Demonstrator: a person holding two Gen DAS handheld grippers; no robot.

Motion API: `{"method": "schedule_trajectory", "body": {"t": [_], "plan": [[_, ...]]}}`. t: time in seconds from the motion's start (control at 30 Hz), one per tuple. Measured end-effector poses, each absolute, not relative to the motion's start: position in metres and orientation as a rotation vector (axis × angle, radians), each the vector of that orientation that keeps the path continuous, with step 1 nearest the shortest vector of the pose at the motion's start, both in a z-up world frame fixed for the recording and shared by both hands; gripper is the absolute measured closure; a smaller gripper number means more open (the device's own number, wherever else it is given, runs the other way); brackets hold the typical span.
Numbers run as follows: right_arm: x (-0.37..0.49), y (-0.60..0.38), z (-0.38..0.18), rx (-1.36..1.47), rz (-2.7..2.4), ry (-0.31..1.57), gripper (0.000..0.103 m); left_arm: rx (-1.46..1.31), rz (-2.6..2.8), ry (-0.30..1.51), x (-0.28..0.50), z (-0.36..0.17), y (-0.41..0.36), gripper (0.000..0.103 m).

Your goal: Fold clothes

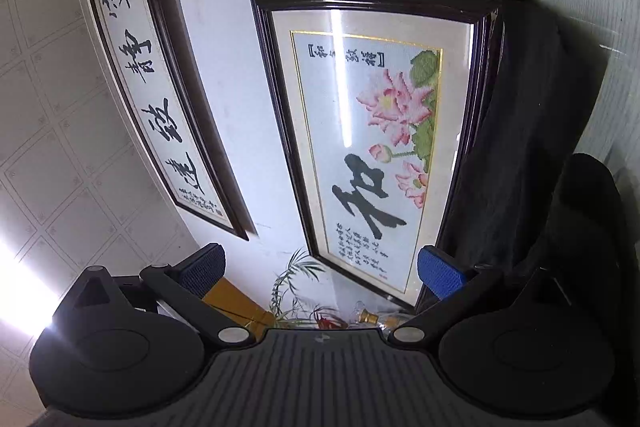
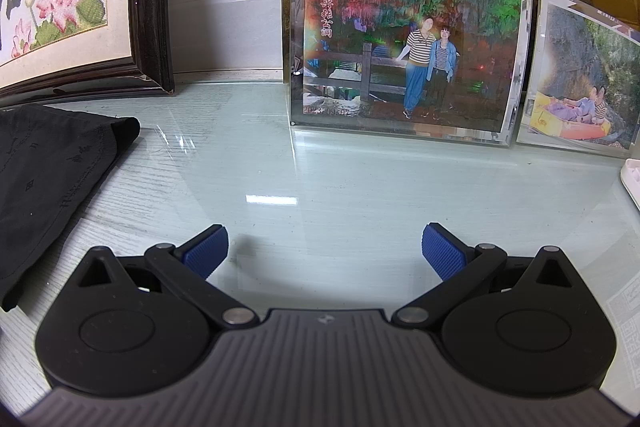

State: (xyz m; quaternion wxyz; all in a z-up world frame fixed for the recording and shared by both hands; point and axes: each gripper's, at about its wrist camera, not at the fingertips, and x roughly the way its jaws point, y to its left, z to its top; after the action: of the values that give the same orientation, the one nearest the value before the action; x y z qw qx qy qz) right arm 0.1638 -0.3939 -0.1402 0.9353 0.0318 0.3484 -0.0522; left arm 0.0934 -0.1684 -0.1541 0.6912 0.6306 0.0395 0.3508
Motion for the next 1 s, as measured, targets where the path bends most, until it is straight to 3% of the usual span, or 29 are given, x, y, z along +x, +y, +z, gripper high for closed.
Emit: {"method": "schedule_trajectory", "body": {"t": [0.13,0.3,0.5,0.77,1.0], "plan": [[0.164,-0.395,-0.139,0.063,-0.094,0.723,0.0,1.329,0.727,0.196,0.086,-0.164,-0.177,0.002],[0.159,-0.402,-0.136,0.087,-0.056,0.73,0.0,0.896,0.546,0.399,0.072,-0.118,-0.165,0.0],[0.128,-0.412,-0.109,0.177,-0.019,0.545,0.0,0.405,0.462,0.405,0.04,-0.026,-0.134,0.0],[0.073,-0.363,0.012,-0.028,0.103,0.145,0.0,-0.075,0.201,0.387,0.016,0.097,-0.087,0.0],[0.076,-0.365,0.037,0.11,0.195,0.246,0.0,-0.184,0.259,0.406,-0.003,0.119,-0.063,0.0]]}}
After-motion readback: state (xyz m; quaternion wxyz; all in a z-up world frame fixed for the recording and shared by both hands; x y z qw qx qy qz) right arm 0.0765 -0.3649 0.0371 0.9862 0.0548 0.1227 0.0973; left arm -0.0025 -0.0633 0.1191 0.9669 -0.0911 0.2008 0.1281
